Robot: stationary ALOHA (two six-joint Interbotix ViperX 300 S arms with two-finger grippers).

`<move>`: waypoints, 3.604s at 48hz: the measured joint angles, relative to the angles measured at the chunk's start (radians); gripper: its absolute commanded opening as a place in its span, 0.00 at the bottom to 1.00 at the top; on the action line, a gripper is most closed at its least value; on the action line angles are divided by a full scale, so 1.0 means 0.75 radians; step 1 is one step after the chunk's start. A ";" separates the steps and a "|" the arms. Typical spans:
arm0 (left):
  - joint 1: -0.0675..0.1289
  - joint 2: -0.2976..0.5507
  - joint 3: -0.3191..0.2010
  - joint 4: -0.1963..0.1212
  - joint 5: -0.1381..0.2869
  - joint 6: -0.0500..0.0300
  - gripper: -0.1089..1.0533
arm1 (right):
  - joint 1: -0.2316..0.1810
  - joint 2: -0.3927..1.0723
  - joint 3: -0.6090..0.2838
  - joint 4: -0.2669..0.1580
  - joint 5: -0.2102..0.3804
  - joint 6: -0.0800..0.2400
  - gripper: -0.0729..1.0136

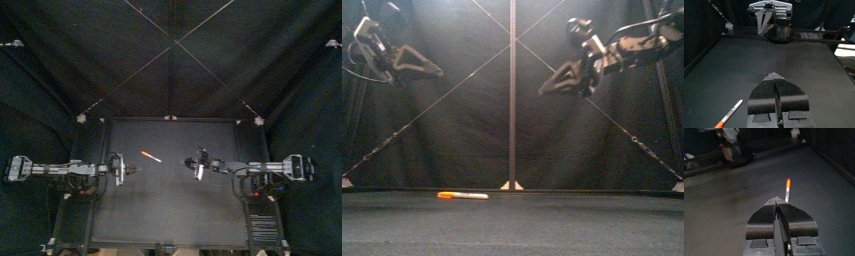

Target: Uncap the pen

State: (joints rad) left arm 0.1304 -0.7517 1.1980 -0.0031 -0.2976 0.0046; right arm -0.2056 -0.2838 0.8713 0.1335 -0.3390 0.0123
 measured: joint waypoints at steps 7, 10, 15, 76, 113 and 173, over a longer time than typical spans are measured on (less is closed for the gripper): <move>0.067 0.029 0.014 0.000 0.000 0.000 0.35 | -0.033 0.237 -0.135 0.020 -0.002 -0.010 0.23; 0.080 0.031 0.018 0.000 -0.002 0.000 0.41 | -0.035 0.335 -0.198 0.018 0.000 -0.014 0.32; 0.084 0.031 0.020 0.000 -0.002 0.000 0.50 | -0.039 0.475 -0.299 0.008 0.006 -0.016 0.49; 0.090 0.031 0.020 0.002 0.006 0.000 0.78 | -0.141 1.045 -0.857 -0.061 0.452 -0.004 0.76; 0.043 0.051 0.018 -0.076 0.004 -0.004 0.91 | 0.041 0.612 -0.677 -0.360 0.667 -0.004 0.48; 0.004 0.143 -0.018 -0.074 0.067 -0.010 0.94 | 0.147 0.468 -0.648 -0.411 0.530 -0.006 0.48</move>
State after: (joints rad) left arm 0.1335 -0.6443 1.1842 -0.0583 -0.2470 -0.0031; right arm -0.0951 0.0675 0.3850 -0.1749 0.0583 0.0077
